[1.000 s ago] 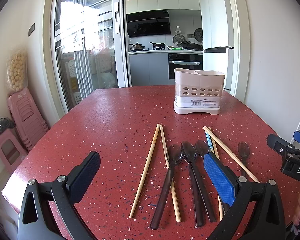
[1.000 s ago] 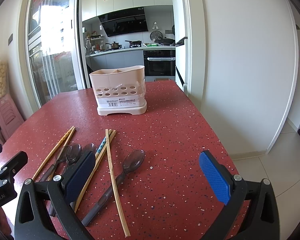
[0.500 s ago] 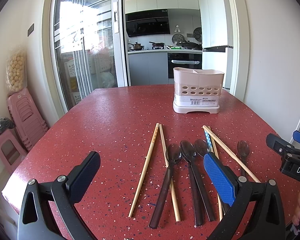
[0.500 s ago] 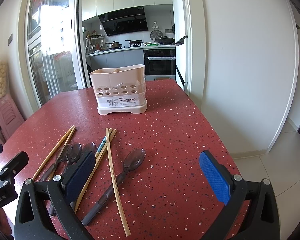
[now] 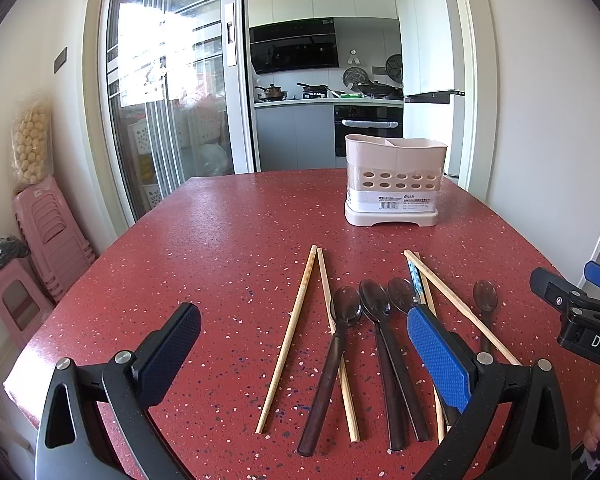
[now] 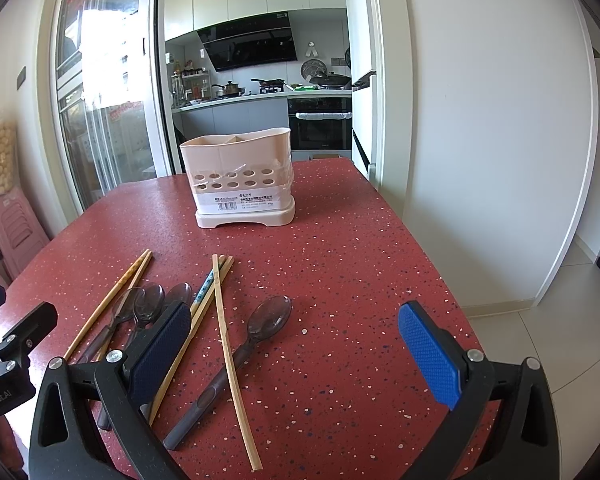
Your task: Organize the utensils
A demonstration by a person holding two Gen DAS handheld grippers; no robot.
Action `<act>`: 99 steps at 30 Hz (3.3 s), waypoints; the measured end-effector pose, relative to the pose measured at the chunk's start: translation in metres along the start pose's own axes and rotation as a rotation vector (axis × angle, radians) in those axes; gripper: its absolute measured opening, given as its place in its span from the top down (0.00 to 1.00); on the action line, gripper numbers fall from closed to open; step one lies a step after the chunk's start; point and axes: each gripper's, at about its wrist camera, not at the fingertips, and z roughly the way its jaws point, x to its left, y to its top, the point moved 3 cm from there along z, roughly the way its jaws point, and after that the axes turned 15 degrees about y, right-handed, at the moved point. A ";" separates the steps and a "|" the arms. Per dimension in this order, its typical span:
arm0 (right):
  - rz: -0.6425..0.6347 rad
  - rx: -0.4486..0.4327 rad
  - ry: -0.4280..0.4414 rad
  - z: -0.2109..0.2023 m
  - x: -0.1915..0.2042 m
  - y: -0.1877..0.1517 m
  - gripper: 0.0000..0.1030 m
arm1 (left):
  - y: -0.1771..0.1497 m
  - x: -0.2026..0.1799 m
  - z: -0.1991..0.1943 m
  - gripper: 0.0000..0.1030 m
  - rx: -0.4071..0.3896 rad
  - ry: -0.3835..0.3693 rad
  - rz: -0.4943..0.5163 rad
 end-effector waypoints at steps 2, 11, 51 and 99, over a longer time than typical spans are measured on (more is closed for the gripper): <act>0.000 0.000 0.000 -0.001 0.001 -0.002 0.00 | 0.000 0.000 0.000 0.00 0.000 0.000 0.000; -0.002 0.004 0.002 0.000 0.002 -0.003 0.00 | 0.000 0.000 0.000 0.00 0.001 0.000 0.000; -0.022 0.087 0.037 0.013 0.001 0.003 0.00 | 0.004 0.010 0.036 0.00 0.158 -0.068 0.058; -0.143 0.947 0.280 0.205 0.027 0.038 0.94 | 0.030 -0.043 0.174 0.47 0.583 -0.246 0.360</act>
